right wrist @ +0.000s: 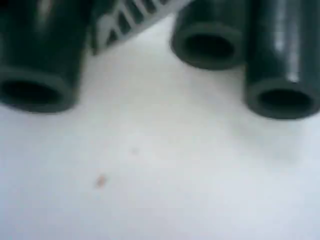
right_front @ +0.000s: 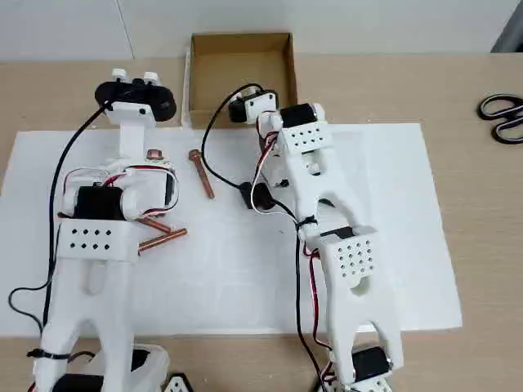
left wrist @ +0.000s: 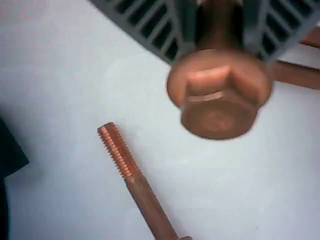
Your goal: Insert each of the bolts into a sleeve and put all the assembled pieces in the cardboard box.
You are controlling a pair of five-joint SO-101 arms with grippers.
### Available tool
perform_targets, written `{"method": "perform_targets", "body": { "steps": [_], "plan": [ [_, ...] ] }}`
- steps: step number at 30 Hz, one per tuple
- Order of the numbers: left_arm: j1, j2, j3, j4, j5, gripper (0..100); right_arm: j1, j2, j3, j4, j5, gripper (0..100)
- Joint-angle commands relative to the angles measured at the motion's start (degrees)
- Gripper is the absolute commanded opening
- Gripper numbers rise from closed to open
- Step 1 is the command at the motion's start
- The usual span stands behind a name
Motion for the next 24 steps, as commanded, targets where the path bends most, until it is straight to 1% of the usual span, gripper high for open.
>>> {"method": "perform_targets", "body": {
  "steps": [1,6,8,14,20,24],
  "plan": [
    [0.0,-0.4,-0.7,-1.5,-0.6,0,0.0,0.0,-1.1,-0.8,0.1,4.2],
    [0.0,-0.4,-0.7,-1.5,-0.6,0,0.0,0.0,-1.1,-0.4,0.1,3.2],
    [0.0,-0.4,-0.7,-1.4,-0.6,0,-0.3,-0.5,-1.4,-0.1,0.1,0.3],
    [0.0,-0.9,-1.3,-1.0,-0.5,0,-0.4,-6.5,-1.9,4.4,-0.2,0.4],
    [0.7,-0.9,-7.4,2.9,-0.5,0,-0.7,-14.5,-1.9,9.2,-0.4,0.4],
    [3.5,-0.9,-12.1,6.5,-0.4,0,-0.7,-20.6,-0.1,11.1,-0.4,0.4]
  ]
}}
